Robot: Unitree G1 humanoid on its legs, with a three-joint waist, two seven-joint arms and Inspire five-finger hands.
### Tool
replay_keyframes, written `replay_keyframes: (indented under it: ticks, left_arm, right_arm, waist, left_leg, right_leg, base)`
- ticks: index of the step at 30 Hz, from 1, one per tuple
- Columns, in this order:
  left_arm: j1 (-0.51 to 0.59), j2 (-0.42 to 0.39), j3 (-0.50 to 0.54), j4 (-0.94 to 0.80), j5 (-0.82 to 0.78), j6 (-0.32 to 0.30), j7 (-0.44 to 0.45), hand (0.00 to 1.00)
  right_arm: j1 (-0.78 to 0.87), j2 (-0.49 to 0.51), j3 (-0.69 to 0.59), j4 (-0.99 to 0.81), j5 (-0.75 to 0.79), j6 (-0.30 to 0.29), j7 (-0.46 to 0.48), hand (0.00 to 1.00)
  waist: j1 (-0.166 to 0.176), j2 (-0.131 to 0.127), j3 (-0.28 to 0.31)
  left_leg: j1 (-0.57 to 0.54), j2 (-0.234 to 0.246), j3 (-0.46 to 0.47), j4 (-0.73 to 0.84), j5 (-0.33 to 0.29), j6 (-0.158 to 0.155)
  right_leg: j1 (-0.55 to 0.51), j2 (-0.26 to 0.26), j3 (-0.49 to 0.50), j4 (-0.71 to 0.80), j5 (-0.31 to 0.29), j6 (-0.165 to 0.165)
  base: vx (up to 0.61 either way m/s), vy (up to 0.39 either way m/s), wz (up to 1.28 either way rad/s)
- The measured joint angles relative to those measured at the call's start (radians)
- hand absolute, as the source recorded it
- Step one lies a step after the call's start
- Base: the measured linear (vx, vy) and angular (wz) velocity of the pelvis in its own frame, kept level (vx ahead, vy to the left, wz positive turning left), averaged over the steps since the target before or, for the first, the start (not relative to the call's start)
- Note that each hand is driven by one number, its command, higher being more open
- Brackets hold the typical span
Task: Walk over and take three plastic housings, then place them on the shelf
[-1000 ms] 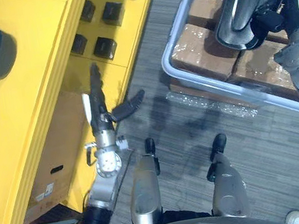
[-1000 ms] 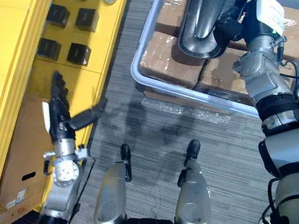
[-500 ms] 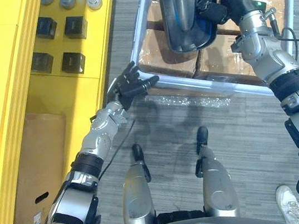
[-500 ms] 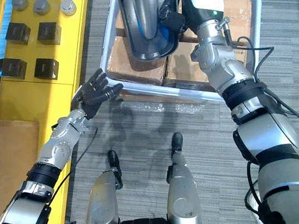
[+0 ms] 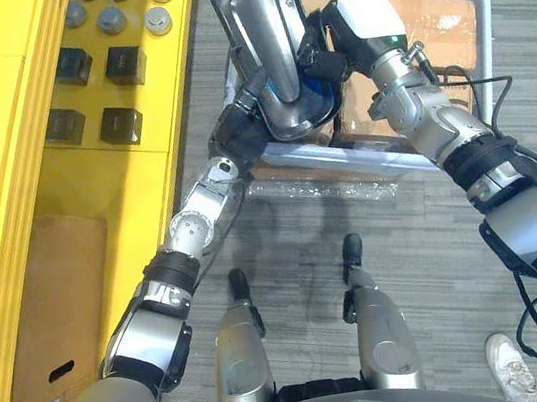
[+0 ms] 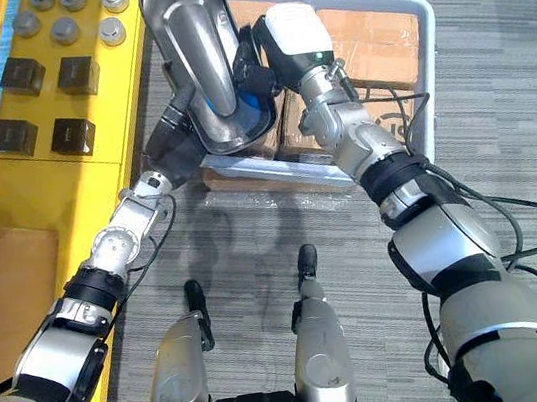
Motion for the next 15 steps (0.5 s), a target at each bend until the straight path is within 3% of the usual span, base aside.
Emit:
replay_keyframes:
  ticks: [6, 9, 15]
  left_arm:
    - [0.0, 0.007, 0.025, 0.001, -0.017, 0.0, -0.014, 1.0]
    - [-0.001, 0.019, 0.027, 0.002, 0.072, 0.0, -0.001, 1.0]
    - [-0.019, 0.026, 0.0, 0.002, 0.354, 0.012, 0.111, 1.0]
  right_arm:
    - [0.042, 0.015, 0.0, 0.032, -0.036, -0.001, 0.006, 0.0]
    - [0.045, 0.028, 0.0, 0.042, -0.036, -0.014, 0.006, 0.0]
    - [0.061, 0.057, 0.0, 0.039, -0.033, -0.052, 0.005, 0.0]
  waist:
    - [0.018, -0.003, 0.0]
    - [0.019, -0.01, -0.001]
    - [0.019, -0.038, -0.003]
  left_leg:
    - [-0.004, 0.0, -0.014, 0.001, 0.003, -0.001]
    - [-0.005, -0.001, -0.016, 0.001, 0.003, 0.0]
    - [-0.005, -0.002, -0.017, 0.002, 0.003, 0.0]
  right_leg:
    - [0.007, 0.001, -0.01, -0.001, 0.0, 0.0]
    - [0.007, 0.001, -0.01, -0.001, 0.0, 0.0]
    - [0.007, 0.001, -0.01, -0.002, 0.0, 0.0]
  base:
    - [-0.01, 0.013, 0.06]
    - [0.0, 0.0, 0.0]
    - [0.0, 0.0, 0.0]
